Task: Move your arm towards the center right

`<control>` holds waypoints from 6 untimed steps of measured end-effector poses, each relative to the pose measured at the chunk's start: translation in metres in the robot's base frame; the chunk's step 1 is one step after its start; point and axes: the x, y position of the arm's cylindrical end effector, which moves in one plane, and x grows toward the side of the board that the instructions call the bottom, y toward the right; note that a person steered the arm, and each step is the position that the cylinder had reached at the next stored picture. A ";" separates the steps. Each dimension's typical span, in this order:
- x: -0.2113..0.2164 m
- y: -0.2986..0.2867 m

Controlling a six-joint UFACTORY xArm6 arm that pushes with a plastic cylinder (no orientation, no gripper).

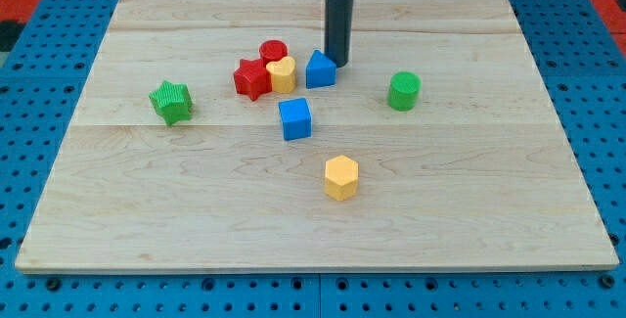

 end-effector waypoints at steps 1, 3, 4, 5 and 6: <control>0.000 0.001; 0.000 0.128; 0.029 0.159; 0.063 0.159; 0.065 0.143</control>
